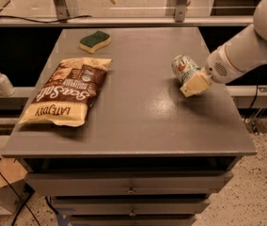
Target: Move 7up can near brown chip bag
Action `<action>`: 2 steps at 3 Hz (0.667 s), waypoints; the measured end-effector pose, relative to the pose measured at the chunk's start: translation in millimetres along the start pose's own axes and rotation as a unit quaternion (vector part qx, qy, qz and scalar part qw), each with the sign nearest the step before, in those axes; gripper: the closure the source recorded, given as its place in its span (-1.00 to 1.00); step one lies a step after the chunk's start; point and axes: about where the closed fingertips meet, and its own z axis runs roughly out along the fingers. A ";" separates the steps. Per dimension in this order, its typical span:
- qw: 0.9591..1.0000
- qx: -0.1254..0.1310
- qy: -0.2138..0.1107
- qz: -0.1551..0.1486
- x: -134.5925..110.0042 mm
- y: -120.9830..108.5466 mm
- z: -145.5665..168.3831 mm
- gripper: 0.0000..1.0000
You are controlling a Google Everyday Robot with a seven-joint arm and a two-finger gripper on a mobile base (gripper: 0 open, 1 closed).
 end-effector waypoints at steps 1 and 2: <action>0.997 0.014 -0.030 -0.065 -36.6 18.0 -24.1 1.00; 0.997 0.012 -0.029 -0.065 -36.6 18.0 -23.6 1.00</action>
Offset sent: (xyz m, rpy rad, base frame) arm 0.0006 0.0192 0.0334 -0.0166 -0.0868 0.0645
